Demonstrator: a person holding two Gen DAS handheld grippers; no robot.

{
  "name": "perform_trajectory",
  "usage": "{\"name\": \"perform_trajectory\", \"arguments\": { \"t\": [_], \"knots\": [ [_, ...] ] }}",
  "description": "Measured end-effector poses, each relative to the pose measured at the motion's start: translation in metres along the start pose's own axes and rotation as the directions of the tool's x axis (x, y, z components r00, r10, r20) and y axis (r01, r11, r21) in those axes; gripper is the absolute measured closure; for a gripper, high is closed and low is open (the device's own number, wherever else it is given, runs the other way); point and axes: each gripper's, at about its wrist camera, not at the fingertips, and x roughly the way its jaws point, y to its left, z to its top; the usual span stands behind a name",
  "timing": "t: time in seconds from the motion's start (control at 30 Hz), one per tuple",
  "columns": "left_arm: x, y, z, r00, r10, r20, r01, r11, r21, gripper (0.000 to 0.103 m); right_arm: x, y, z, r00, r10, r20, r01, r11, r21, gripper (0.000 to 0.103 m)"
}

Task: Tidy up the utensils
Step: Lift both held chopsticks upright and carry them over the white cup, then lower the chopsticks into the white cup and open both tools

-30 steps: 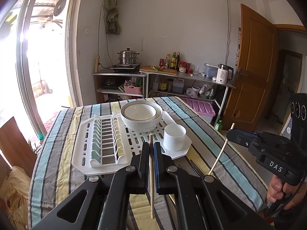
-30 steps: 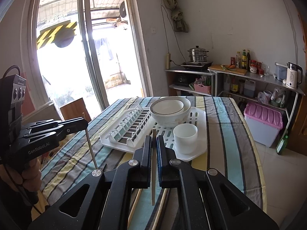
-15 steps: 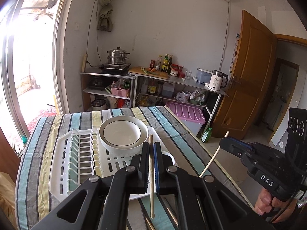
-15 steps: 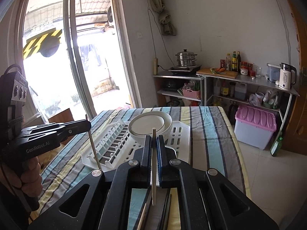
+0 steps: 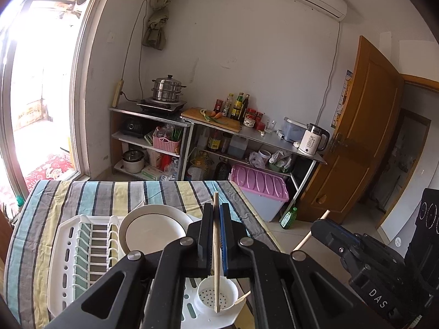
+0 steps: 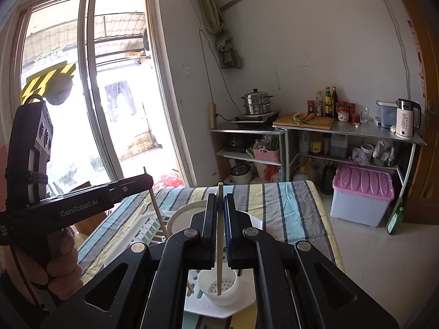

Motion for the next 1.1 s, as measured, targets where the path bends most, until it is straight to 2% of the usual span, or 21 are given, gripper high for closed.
{"name": "perform_trajectory", "arguments": {
  "t": [0.2,0.33,0.6,0.9,1.0,1.1],
  "knots": [
    [0.033,0.009,-0.008,1.000,-0.003,-0.018,0.002,1.000,-0.029,0.099,0.020,-0.008,-0.005,1.000,-0.002,-0.019,0.002,1.000,0.021,0.098],
    [0.053,0.023,-0.023,0.998,-0.006,-0.060,0.002,0.997,-0.074,0.099,0.035,-0.015,-0.018,0.998,0.001,-0.062,0.002,0.999,0.043,0.098],
    [0.078,0.047,-0.045,0.990,0.029,-0.136,-0.043,0.994,-0.102,0.098,0.052,-0.027,-0.034,0.992,-0.010,-0.126,0.020,0.997,0.077,0.098],
    [0.066,0.050,-0.049,0.989,0.068,-0.133,-0.079,0.994,-0.074,0.098,0.049,-0.036,-0.038,0.988,-0.026,-0.155,0.042,0.994,0.103,0.097],
    [0.058,0.051,-0.052,0.988,0.080,-0.133,-0.089,0.994,-0.062,0.096,0.043,-0.035,-0.039,0.988,-0.036,-0.148,0.049,0.995,0.089,0.086],
    [0.048,0.051,-0.057,0.988,0.092,-0.126,-0.099,0.994,-0.052,0.093,0.036,-0.035,-0.042,0.989,-0.034,-0.144,0.047,0.995,0.089,0.086]
  ]
}}
